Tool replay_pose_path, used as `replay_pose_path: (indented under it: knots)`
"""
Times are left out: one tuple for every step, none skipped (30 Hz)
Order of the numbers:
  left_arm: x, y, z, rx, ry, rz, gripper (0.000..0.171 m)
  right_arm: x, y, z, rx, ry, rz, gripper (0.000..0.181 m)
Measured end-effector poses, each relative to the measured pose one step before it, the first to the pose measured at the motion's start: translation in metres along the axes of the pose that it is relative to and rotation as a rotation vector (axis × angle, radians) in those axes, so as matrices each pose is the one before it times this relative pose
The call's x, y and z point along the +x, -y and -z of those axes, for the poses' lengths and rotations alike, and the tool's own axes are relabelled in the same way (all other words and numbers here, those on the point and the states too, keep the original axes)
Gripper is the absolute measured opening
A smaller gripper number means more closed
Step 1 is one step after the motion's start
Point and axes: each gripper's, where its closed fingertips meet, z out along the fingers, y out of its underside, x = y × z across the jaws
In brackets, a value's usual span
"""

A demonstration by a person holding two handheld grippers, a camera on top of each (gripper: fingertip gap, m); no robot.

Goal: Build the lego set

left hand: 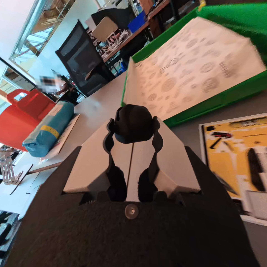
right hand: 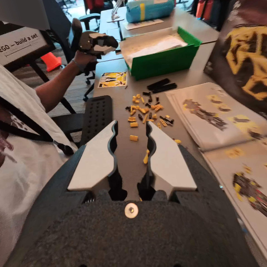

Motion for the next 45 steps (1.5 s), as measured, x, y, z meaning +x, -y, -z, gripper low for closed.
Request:
replay_pose_path:
  knots:
    - [0.00910, 0.00934, 0.00546, 0.01277, -0.0123, -0.0047, 0.049, -0.00297, -0.00494, -0.01587, -0.0103, 0.0323, -0.0127, 0.038]
    - [0.00934, 0.01325, 0.00700, 0.03897, -0.0194, 0.0099, 0.049, -0.00281, -0.00548, -0.01457, -0.0167, 0.0329, -0.0122, 0.038]
    - [0.00994, 0.01685, 0.00822, 0.05436, -0.0272, 0.0267, 0.049, -0.00094, -0.00109, -0.01322, 0.0032, 0.0179, -0.0118, 0.038]
    - [0.01388, 0.02107, 0.00848, 0.06700, -0.0492, 0.0392, 0.049, -0.00281, 0.00398, -0.01255, 0.0343, 0.0229, -0.0120, 0.038]
    - [0.01894, 0.02614, 0.00746, 0.08792, -0.0708, 0.0457, 0.049, -0.00642, 0.00634, -0.01222, 0.0495, 0.0404, -0.0108, 0.039]
    - [0.02237, 0.02924, 0.00474, 0.10004, -0.0753, 0.0442, 0.049, -0.00772, 0.00791, -0.01225, 0.0566, 0.0434, -0.0106, 0.039]
    - [0.02577, 0.02858, 0.00028, 0.09461, -0.0839, 0.0368, 0.049, -0.00737, 0.00635, -0.01211, 0.0497, 0.0398, 0.0003, 0.044]
    - [0.02789, 0.02560, -0.00429, 0.08218, -0.0897, 0.0272, 0.049, -0.00535, 0.00428, -0.01130, 0.0341, 0.0305, 0.0025, 0.050]
    - [0.02760, 0.02292, -0.00784, 0.07829, -0.0883, 0.0197, 0.049, -0.00622, 0.00458, -0.01024, 0.0291, 0.0419, -0.0094, 0.055]
    - [0.02714, 0.01986, -0.01013, 0.07590, -0.0936, 0.0161, 0.049, -0.00818, 0.00565, -0.00895, 0.0312, 0.0601, -0.0167, 0.064]
    - [0.02581, 0.01638, -0.01160, 0.06814, -0.0991, 0.0278, 0.049, -0.00878, 0.00700, -0.00649, 0.0343, 0.0675, -0.0298, 0.073]
    - [0.02302, 0.01334, -0.01228, 0.06400, -0.0977, 0.0375, 0.049, -0.00959, 0.00766, -0.00422, 0.0366, 0.0777, -0.0470, 0.074]
    - [0.02047, 0.00902, -0.01252, 0.05505, -0.0949, 0.0372, 0.049, -0.01113, 0.00522, -0.00340, 0.0223, 0.0912, -0.0633, 0.074]
    - [0.01902, 0.00480, -0.01247, 0.04349, -0.1009, 0.0384, 0.049, -0.01256, 0.00121, -0.00284, -0.0003, 0.1042, -0.0711, 0.078]
    - [0.01378, -0.00011, -0.01214, 0.02550, -0.0813, 0.0307, 0.049, -0.01083, -0.00205, -0.00189, -0.0152, 0.0943, -0.0762, 0.083]
    - [0.00984, -0.00315, -0.01132, 0.01733, -0.0681, 0.0256, 0.049, -0.00837, -0.00312, -0.00064, -0.0174, 0.0778, -0.0690, 0.082]
    - [0.00909, -0.00475, -0.01046, 0.01236, -0.0743, 0.0300, 0.050, -0.00632, -0.00341, 0.00005, -0.0104, 0.0632, -0.0623, 0.081]
    - [0.00473, -0.00618, -0.00971, 0.00159, -0.0522, 0.0266, 0.050, -0.00578, -0.00411, 0.00032, -0.0078, 0.0559, -0.0550, 0.077]
    - [0.00402, -0.00507, -0.00879, 0.00657, -0.0499, 0.0233, 0.049, -0.00388, -0.00420, 0.00047, -0.0057, 0.0404, -0.0422, 0.074]
    - [0.00433, -0.00442, -0.00805, 0.00594, -0.0543, 0.0248, 0.049, -0.00068, -0.00382, 0.00151, -0.0052, 0.0144, -0.0283, 0.070]
    - [0.00206, -0.00469, -0.00764, 0.00122, -0.0385, 0.0162, 0.050, -0.00007, -0.00329, 0.00302, 0.0001, 0.0046, -0.0209, 0.061]
    - [0.00118, -0.00382, -0.00646, 0.00270, -0.0315, 0.0096, 0.050, 0.00124, -0.00360, 0.00418, 0.0001, -0.0100, -0.0184, 0.052]
    - [-0.00141, -0.00405, -0.00481, -0.00735, -0.0146, 0.0029, 0.050, -0.00114, -0.00257, 0.00511, 0.0075, -0.0006, -0.0123, 0.051]
    - [-0.00473, -0.00521, -0.00370, -0.02487, 0.0094, -0.0015, 0.050, 0.00060, 0.00069, 0.00649, 0.0352, -0.0203, -0.0151, 0.050]
    - [-0.00497, -0.00732, -0.00367, -0.04322, 0.0173, -0.0024, 0.051, 0.00286, 0.00137, 0.00753, 0.0390, -0.0386, -0.0095, 0.048]
    - [-0.00516, -0.00871, -0.00347, -0.05454, 0.0279, -0.0064, 0.052, 0.00493, 0.00148, 0.00783, 0.0377, -0.0499, -0.0101, 0.046]
    - [-0.00714, -0.01000, -0.00335, -0.06628, 0.0513, -0.0166, 0.053, 0.00541, 0.00275, 0.00863, 0.0489, -0.0483, -0.0206, 0.045]
    - [-0.00726, -0.01094, -0.00389, -0.07521, 0.0648, -0.0257, 0.052, 0.00687, 0.00368, 0.00889, 0.0557, -0.0554, -0.0205, 0.044]
    - [-0.00558, -0.01040, -0.00461, -0.07232, 0.0645, -0.0319, 0.053, 0.00812, 0.00346, 0.00831, 0.0562, -0.0648, -0.0079, 0.043]
    - [-0.00164, -0.00792, -0.00487, -0.05415, 0.0487, -0.0312, 0.054, 0.00691, 0.00132, 0.00705, 0.0409, -0.0599, 0.0034, 0.042]
    - [-0.00044, -0.00718, -0.00524, -0.04704, 0.0459, -0.0338, 0.056, 0.00418, 0.00016, 0.00574, 0.0305, -0.0465, 0.0135, 0.042]
    - [-0.00146, -0.00718, -0.00521, -0.04843, 0.0535, -0.0340, 0.055, 0.00327, 0.00072, 0.00467, 0.0342, -0.0426, 0.0113, 0.042]
    - [-0.00016, -0.00510, -0.00513, -0.03434, 0.0439, -0.0233, 0.055, 0.00192, 0.00069, 0.00377, 0.0296, -0.0329, 0.0112, 0.042]
    - [0.00034, -0.00255, -0.00466, -0.01444, 0.0369, -0.0074, 0.056, 0.00034, 0.00066, 0.00327, 0.0278, -0.0212, 0.0131, 0.042]
    - [0.00074, -0.00137, -0.00369, -0.00689, 0.0265, 0.0052, 0.056, 0.00125, 0.00038, 0.00285, 0.0284, -0.0234, 0.0106, 0.042]
    - [0.00196, -0.00080, -0.00311, -0.00461, 0.0082, 0.0131, 0.056, 0.00191, -0.00138, 0.00231, 0.0135, -0.0254, 0.0145, 0.042]
    - [0.00204, -0.00073, -0.00296, -0.00606, -0.0011, 0.0196, 0.057, 0.00186, -0.00032, 0.00276, 0.0186, -0.0257, 0.0224, 0.042]
    - [0.00245, 0.00060, -0.00200, -0.00004, -0.0109, 0.0191, 0.057, 0.00158, -0.00065, 0.00285, 0.0156, -0.0195, 0.0252, 0.042]
    - [0.00307, 0.00131, -0.00165, 0.00418, -0.0167, 0.0166, 0.057, 0.00017, -0.00092, 0.00292, 0.0102, -0.0038, 0.0154, 0.042]
    - [0.00297, -0.00005, -0.00183, -0.00325, -0.0196, 0.0132, 0.057, 0.00064, -0.00134, 0.00284, 0.0004, -0.0017, 0.0048, 0.042]
    - [0.00298, -0.00083, -0.00205, -0.00759, -0.0189, 0.0056, 0.057, 0.00151, -0.00169, 0.00282, -0.0048, -0.0040, 0.0006, 0.042]
    - [0.00257, 0.00052, -0.00167, 0.00257, -0.0152, -0.0009, 0.057, 0.00071, -0.00127, 0.00290, -0.0049, 0.0073, -0.0056, 0.042]
    - [0.00153, 0.00121, -0.00135, 0.00672, -0.0088, -0.0031, 0.057, -0.00106, -0.00074, 0.00288, -0.0011, 0.0217, -0.0139, 0.042]
    - [0.00239, 0.00028, -0.00102, -0.00013, -0.0182, -0.0060, 0.056, -0.00115, -0.00100, 0.00269, -0.0025, 0.0277, -0.0199, 0.042]
    - [0.00346, -0.00095, -0.00105, -0.00909, -0.0292, -0.0039, 0.056, -0.00077, -0.00189, 0.00291, -0.0104, 0.0255, -0.0219, 0.043]
